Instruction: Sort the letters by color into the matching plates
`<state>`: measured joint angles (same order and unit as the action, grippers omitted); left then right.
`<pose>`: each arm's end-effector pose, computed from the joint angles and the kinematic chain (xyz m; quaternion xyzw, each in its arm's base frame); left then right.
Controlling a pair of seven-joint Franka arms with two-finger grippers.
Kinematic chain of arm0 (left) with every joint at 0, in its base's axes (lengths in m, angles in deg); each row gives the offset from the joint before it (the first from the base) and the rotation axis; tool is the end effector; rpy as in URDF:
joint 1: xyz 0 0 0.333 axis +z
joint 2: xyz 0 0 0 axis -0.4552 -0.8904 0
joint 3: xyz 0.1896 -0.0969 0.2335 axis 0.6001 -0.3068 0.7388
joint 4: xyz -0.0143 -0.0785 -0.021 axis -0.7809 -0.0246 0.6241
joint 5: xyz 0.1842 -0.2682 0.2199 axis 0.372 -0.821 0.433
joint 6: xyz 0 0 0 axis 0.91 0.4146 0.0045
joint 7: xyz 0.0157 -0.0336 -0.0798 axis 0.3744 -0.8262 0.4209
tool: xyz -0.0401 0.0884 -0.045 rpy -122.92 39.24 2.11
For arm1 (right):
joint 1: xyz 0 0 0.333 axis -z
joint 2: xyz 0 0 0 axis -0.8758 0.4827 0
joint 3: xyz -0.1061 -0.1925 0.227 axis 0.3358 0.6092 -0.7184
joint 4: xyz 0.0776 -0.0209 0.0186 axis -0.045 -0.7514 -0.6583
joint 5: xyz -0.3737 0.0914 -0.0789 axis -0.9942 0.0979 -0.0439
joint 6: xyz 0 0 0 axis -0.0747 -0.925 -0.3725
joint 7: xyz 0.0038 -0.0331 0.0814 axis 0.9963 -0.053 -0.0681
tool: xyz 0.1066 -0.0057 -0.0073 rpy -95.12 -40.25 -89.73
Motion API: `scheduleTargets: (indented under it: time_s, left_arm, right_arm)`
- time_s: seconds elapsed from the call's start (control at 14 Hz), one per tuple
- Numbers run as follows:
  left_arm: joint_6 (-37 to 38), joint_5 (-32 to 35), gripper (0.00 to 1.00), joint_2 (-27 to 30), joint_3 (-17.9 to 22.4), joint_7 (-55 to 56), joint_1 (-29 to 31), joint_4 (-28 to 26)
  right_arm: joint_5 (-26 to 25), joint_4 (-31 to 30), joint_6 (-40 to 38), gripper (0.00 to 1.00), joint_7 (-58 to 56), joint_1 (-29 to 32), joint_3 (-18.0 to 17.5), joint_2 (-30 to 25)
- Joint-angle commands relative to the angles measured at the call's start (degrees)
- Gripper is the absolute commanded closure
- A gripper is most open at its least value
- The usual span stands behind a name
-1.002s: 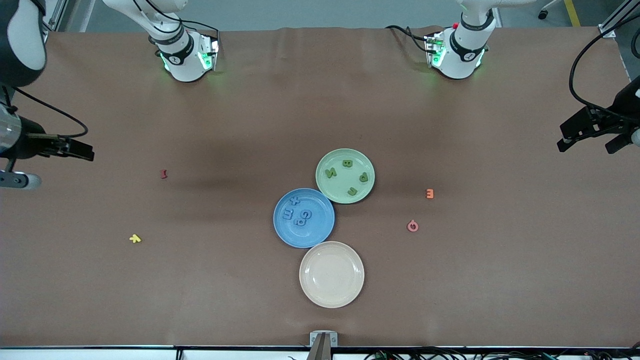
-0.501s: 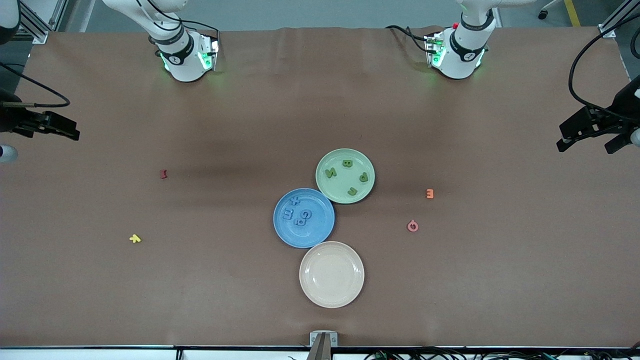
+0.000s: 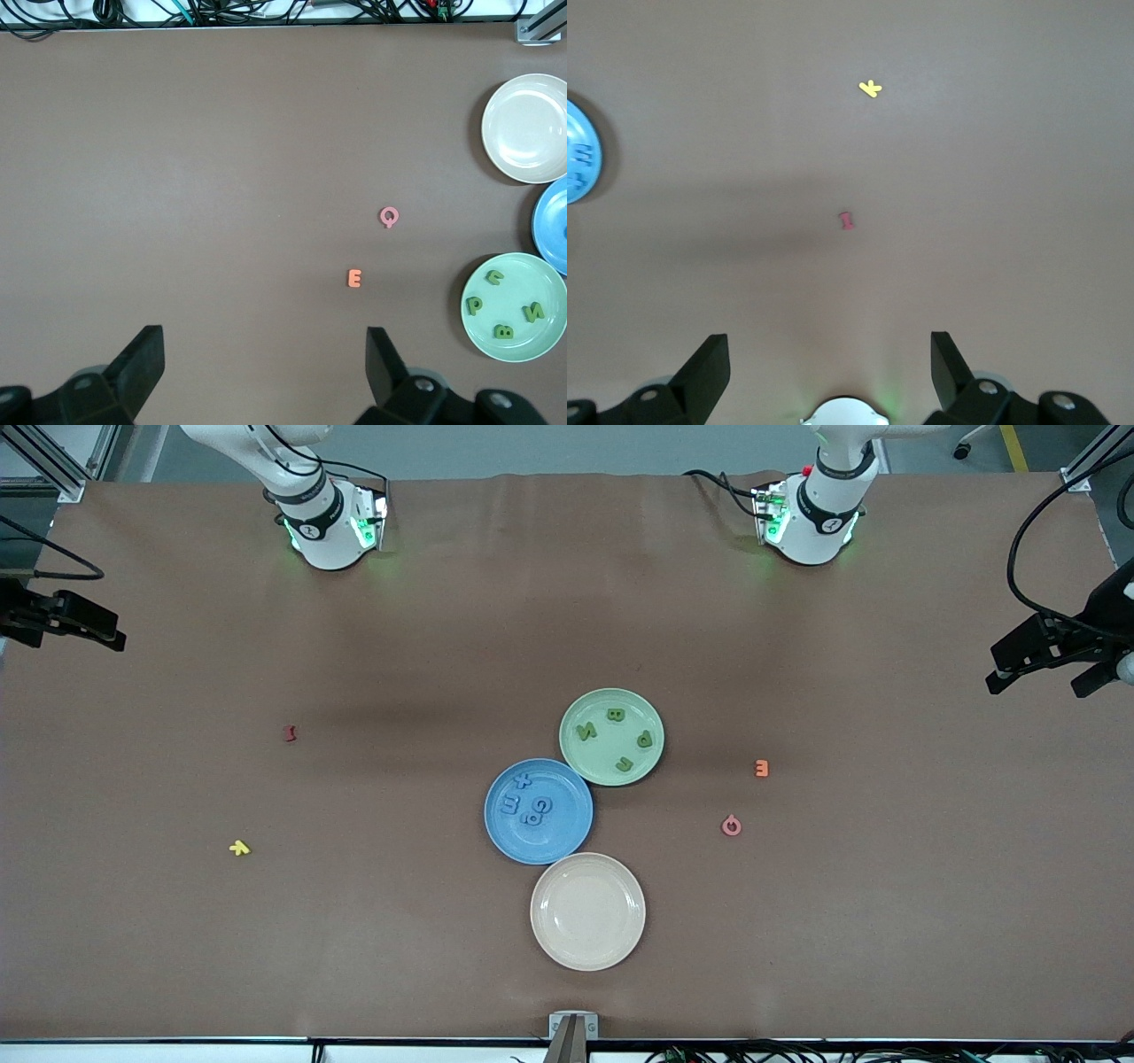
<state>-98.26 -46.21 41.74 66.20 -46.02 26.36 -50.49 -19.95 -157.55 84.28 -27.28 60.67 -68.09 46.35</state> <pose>0.5705 -0.0267 0.6490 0.9964 -0.0239 0.0784 0.0198 0.5426 -0.0252 0.6523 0.9980 -0.0272 -0.0568 0.0053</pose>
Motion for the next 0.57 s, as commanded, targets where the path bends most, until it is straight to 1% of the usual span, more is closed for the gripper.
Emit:
scheduleTargets:
  time_s: [0.0,0.14,0.36,0.43,0.5]
  left_arm:
    - [0.2,-0.7,0.0,-0.6,0.1,-0.9,-0.3,1.2]
    - [0.2,-0.7,0.0,-0.6,0.1,-0.9,-0.2,1.2]
    - [0.2,-0.7,0.0,-0.6,0.1,-0.9,-0.1,1.2]
    - [0.2,-0.7,0.0,-0.6,0.1,-0.9,-0.2,1.2]
    - [0.2,-0.7,0.0,-0.6,0.1,-0.9,-0.2,1.2]
  right_arm:
    - [1.9,-1.4,0.0,0.0,-0.7,0.1,0.9,-1.7]
    - [1.9,-1.6,-1.1,0.0,-0.8,0.1,0.9,-3.2]
    - [1.8,-1.8,-1.6,0.0,-0.8,0.0,0.6,-3.6]
    - [1.7,-2.7,-1.6,0.0,-0.8,-0.1,0.6,-3.9]
    - [1.6,-4.8,-0.9,0.0,-0.8,-0.1,0.6,-5.6]
